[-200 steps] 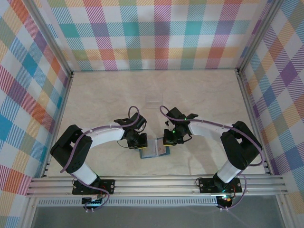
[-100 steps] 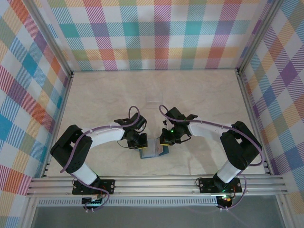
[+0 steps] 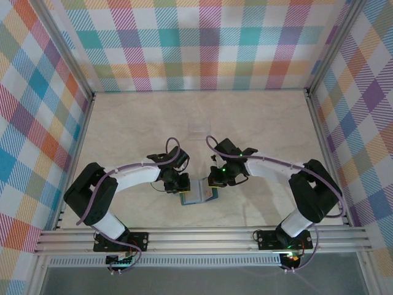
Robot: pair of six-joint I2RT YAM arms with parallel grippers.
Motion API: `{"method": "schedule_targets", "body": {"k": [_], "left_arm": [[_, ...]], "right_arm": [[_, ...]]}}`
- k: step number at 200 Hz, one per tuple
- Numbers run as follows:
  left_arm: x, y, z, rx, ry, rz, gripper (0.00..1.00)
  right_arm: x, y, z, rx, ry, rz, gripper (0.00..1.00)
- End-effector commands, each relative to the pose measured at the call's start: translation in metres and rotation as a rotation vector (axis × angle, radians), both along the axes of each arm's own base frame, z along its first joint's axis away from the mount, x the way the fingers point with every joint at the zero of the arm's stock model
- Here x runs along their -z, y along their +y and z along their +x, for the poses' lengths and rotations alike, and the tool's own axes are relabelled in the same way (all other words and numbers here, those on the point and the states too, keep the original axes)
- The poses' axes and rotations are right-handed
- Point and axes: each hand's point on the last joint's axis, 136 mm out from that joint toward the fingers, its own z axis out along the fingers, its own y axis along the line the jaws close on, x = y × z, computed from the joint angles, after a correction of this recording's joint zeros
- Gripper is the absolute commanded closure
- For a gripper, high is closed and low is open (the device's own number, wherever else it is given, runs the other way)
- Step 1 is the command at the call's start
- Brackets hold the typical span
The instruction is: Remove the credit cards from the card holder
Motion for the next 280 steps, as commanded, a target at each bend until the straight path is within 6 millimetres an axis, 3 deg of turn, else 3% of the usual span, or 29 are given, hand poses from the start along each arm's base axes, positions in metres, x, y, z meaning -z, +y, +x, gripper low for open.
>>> {"method": "schedule_targets", "body": {"k": [1, 55, 89, 109, 149, 189, 238, 280], "left_arm": [[0.001, 0.019, -0.012, 0.012, 0.011, 0.087, 0.79], [-0.037, 0.020, -0.002, -0.023, -0.083, 0.053, 0.74], [-0.057, 0.038, 0.000, -0.076, -0.154, 0.076, 0.71], [-0.065, 0.049, -0.002, -0.102, -0.183, 0.091, 0.70], [-0.060, 0.079, -0.009, -0.168, -0.190, 0.145, 0.66], [-0.052, 0.096, -0.020, -0.203, -0.176, 0.155, 0.65], [-0.050, 0.107, -0.025, -0.218, -0.167, 0.183, 0.65], [-0.048, 0.111, -0.027, -0.231, -0.159, 0.186, 0.64]], "right_arm": [[-0.030, -0.004, 0.007, -0.137, -0.166, -0.002, 0.96], [-0.075, 0.002, 0.012, -0.510, -0.416, 0.095, 0.97], [-0.099, 0.007, 0.020, -0.764, -0.566, 0.127, 1.00], [-0.103, 0.010, 0.033, -0.875, -0.630, 0.094, 1.00], [-0.103, 0.013, 0.075, -1.034, -0.722, -0.039, 1.00], [-0.103, 0.016, 0.127, -1.130, -0.749, -0.168, 1.00], [-0.092, 0.026, 0.185, -1.218, -0.777, -0.291, 1.00], [-0.078, 0.037, 0.223, -1.257, -0.824, -0.359, 1.00]]}}
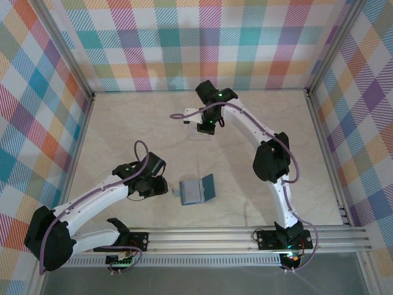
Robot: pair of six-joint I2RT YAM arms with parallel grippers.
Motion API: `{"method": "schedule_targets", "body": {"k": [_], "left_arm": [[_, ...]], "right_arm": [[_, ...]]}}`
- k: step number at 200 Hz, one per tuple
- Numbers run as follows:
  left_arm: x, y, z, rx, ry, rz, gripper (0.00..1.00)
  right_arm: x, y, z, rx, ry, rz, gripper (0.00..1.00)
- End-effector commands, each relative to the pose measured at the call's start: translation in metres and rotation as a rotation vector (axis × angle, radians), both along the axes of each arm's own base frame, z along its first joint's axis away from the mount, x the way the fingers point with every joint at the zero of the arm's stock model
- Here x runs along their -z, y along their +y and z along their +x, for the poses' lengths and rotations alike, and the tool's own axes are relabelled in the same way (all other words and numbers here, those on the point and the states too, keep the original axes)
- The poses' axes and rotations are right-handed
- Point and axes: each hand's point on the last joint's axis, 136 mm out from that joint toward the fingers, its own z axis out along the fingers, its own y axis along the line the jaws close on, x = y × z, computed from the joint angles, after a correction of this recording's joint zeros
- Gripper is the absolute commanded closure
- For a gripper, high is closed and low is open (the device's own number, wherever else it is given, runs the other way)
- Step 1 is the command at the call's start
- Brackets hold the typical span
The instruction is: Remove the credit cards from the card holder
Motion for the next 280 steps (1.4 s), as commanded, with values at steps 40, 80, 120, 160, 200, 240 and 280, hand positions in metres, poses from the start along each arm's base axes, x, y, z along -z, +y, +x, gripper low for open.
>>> {"method": "schedule_targets", "body": {"k": [40, 80, 120, 160, 200, 240, 280], "left_arm": [[0.006, 0.013, -0.007, -0.037, 0.036, 0.037, 0.64], [0.008, 0.014, -0.006, -0.041, 0.045, 0.043, 0.64], [0.008, 0.012, -0.005, -0.044, 0.044, 0.034, 0.64], [0.006, 0.011, -0.004, -0.044, 0.041, 0.025, 0.64], [0.004, 0.012, -0.004, -0.048, 0.036, 0.027, 0.64], [0.006, 0.014, -0.005, -0.047, 0.041, 0.036, 0.64], [0.010, 0.015, -0.005, -0.051, 0.052, 0.045, 0.64]], "right_arm": [[0.027, -0.001, 0.032, -0.063, -0.071, -0.090, 1.00], [0.049, -0.001, 0.038, -0.082, -0.063, -0.118, 1.00], [0.046, -0.003, 0.030, -0.075, -0.032, -0.112, 1.00], [0.001, 0.002, 0.024, -0.085, -0.098, -0.039, 1.00], [-0.011, 0.003, 0.033, -0.108, -0.179, -0.037, 1.00], [0.011, 0.006, 0.045, -0.138, -0.198, -0.068, 1.00], [0.035, 0.008, 0.049, -0.159, -0.177, -0.091, 1.00]]}}
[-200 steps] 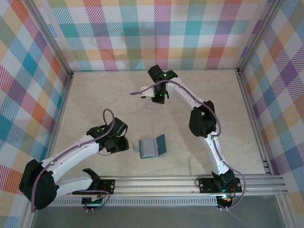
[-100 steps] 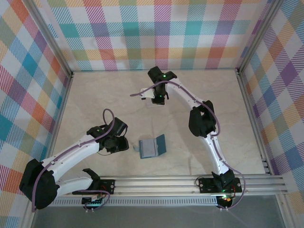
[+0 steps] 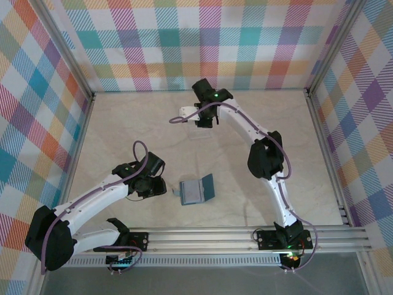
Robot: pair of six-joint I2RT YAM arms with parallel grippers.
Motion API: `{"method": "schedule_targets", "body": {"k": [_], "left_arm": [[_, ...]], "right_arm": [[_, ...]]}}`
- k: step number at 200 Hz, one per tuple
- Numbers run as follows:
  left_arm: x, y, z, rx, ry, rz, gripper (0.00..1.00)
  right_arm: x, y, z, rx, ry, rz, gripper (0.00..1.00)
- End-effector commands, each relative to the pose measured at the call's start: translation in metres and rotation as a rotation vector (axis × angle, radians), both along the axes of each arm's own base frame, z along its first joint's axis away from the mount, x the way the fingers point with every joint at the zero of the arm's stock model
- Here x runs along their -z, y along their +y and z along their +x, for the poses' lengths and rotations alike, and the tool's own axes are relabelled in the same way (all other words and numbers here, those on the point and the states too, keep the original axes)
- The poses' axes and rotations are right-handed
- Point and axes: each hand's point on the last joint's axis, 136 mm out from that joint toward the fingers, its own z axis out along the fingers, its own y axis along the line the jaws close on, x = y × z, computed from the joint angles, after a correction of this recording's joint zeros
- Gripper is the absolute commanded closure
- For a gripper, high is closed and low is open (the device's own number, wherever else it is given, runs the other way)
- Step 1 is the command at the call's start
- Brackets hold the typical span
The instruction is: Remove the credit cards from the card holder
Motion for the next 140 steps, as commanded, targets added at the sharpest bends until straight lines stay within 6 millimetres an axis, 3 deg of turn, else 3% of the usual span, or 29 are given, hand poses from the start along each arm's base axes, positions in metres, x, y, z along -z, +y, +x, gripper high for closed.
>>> {"method": "schedule_targets", "body": {"k": [1, 68, 140], "left_arm": [[0.006, 0.009, -0.003, -0.035, 0.028, 0.029, 0.64], [0.007, 0.009, -0.003, -0.036, 0.031, 0.030, 0.64], [0.005, 0.009, -0.005, -0.039, 0.024, 0.014, 0.63]], "right_arm": [[0.025, 0.001, 0.001, -0.036, 0.022, -0.031, 1.00], [0.055, -0.013, -0.014, -0.039, 0.114, -0.117, 1.00], [0.044, -0.034, -0.047, -0.007, 0.202, -0.154, 1.00]]}}
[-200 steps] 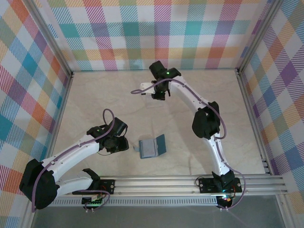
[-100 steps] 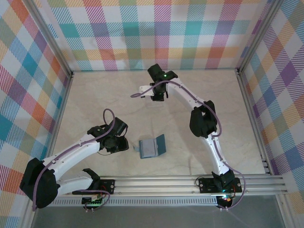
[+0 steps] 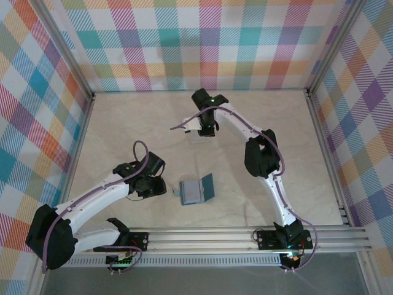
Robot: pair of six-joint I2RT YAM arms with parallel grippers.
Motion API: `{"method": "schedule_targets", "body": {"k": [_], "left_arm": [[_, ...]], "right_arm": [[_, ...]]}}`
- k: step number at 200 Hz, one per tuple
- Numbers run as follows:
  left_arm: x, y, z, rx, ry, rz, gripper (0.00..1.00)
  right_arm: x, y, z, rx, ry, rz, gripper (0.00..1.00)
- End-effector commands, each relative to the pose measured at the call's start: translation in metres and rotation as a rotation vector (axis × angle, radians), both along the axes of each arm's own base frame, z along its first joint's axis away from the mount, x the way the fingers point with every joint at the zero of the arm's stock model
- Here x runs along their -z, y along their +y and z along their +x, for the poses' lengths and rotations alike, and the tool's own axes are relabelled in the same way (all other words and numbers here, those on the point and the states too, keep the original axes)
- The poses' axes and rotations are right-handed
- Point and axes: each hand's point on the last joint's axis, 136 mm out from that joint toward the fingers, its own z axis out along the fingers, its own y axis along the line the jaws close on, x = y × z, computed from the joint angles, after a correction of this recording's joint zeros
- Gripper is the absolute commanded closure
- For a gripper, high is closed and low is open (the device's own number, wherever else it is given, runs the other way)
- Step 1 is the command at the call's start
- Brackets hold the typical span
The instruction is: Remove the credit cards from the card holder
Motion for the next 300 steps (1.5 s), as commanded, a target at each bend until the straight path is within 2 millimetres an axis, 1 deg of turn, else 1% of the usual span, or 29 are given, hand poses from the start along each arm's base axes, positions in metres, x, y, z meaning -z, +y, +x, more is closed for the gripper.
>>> {"method": "schedule_targets", "body": {"k": [1, 29, 54, 85, 105, 125, 138, 148, 164, 180, 190, 205, 225, 244, 262, 276, 286, 300], "left_arm": [[0.002, 0.008, -0.006, -0.032, 0.015, 0.007, 0.63], [0.001, 0.006, -0.006, -0.032, 0.014, -0.003, 0.63], [0.001, 0.006, -0.007, -0.031, 0.017, -0.006, 0.63], [0.000, 0.005, -0.007, -0.029, 0.014, -0.014, 0.63], [-0.002, 0.005, -0.007, -0.028, 0.013, -0.015, 0.63], [-0.002, 0.006, -0.008, -0.027, 0.015, -0.011, 0.63], [-0.002, 0.006, -0.008, -0.027, 0.016, -0.011, 0.63], [-0.003, 0.006, -0.007, -0.029, 0.013, -0.014, 0.63], [-0.003, 0.004, -0.006, -0.028, 0.010, -0.019, 0.63], [-0.002, 0.003, -0.005, -0.026, 0.013, -0.020, 0.63], [-0.002, 0.002, -0.004, -0.026, 0.012, -0.023, 0.63], [-0.002, 0.000, -0.003, -0.025, 0.015, -0.026, 0.63], [-0.002, -0.001, -0.002, -0.023, 0.013, -0.031, 0.63], [-0.002, -0.004, -0.001, -0.019, 0.013, -0.042, 0.63], [-0.003, -0.008, 0.001, -0.015, 0.014, -0.055, 0.63], [-0.003, -0.009, 0.002, -0.012, 0.014, -0.056, 0.63], [-0.004, -0.010, 0.003, -0.011, 0.011, -0.058, 0.63], [-0.004, -0.011, 0.004, -0.008, 0.010, -0.058, 0.63]], "right_arm": [[-0.014, -0.016, -0.026, 0.009, 0.060, -0.028, 1.00], [-0.021, -0.027, -0.044, 0.018, 0.095, -0.046, 1.00], [-0.020, -0.037, -0.069, 0.012, 0.181, -0.067, 1.00], [-0.017, -0.038, -0.087, 0.014, 0.268, -0.068, 1.00], [-0.012, -0.036, -0.090, 0.019, 0.294, -0.074, 1.00], [-0.009, -0.034, -0.088, 0.027, 0.302, -0.083, 1.00], [-0.009, -0.032, -0.080, 0.041, 0.272, -0.078, 0.87], [-0.012, -0.029, -0.073, 0.055, 0.241, -0.064, 0.81], [-0.025, -0.024, -0.060, 0.070, 0.159, -0.024, 0.75], [-0.035, -0.023, -0.048, 0.081, 0.063, 0.003, 0.74], [-0.041, -0.024, -0.043, 0.087, 0.016, 0.021, 0.73], [-0.044, -0.026, -0.039, 0.097, -0.038, 0.032, 0.72], [-0.044, -0.028, -0.046, 0.108, -0.031, 0.045, 0.71], [-0.042, -0.028, -0.053, 0.133, -0.024, 0.071, 0.67], [-0.042, -0.028, -0.064, 0.149, -0.018, 0.102, 0.65], [-0.044, -0.026, -0.076, 0.153, 0.004, 0.140, 0.58], [-0.045, -0.025, -0.081, 0.155, 0.006, 0.161, 0.54], [-0.040, -0.025, -0.086, 0.160, 0.005, 0.171, 0.47]]}}
